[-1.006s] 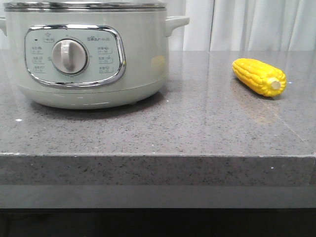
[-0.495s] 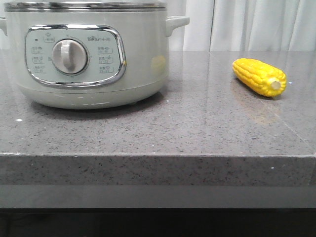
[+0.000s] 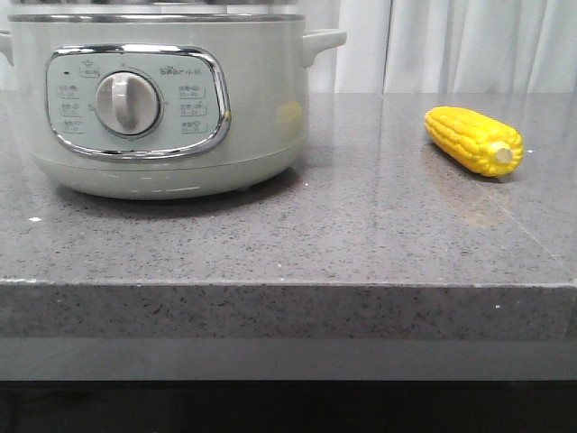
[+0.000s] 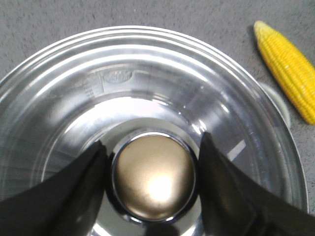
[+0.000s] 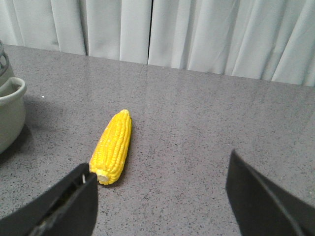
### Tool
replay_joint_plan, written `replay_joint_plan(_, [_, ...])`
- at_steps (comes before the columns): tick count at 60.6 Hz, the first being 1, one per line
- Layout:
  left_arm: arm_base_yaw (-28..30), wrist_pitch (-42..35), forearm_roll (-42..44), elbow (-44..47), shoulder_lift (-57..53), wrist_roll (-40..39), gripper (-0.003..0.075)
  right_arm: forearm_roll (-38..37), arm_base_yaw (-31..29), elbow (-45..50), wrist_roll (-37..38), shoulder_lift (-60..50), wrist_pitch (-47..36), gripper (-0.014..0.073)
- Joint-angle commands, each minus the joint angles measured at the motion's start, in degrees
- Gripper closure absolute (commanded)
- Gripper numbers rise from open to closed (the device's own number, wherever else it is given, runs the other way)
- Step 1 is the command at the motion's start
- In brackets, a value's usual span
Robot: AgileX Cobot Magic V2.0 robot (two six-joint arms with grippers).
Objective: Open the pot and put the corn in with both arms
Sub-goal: 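Lift the glass lid off the pot with the left gripper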
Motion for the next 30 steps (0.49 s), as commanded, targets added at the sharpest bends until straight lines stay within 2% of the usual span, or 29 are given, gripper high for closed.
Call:
replay_joint_plan(1, [-0.4, -6.4, -1.6, -3.0, -5.6, 0.0, 0.0445, 0.6, -0.1, -2.0, 0.1, 0.7, -4.3, 0.0034])
replay_joint_plan(17, [-0.4, -6.1, -1.6, -0.6, -11.1, 1.3, 0.0445, 0.6, -0.1, -2.0, 0.1, 0.7, -4.3, 0.0034])
replay_joint_plan(30, [-0.4, -9.6, -1.6, 11.6, -20.0, 1.7, 0.0445, 0.6, -0.1, -2.0, 0.1, 0.7, -4.3, 0.0034])
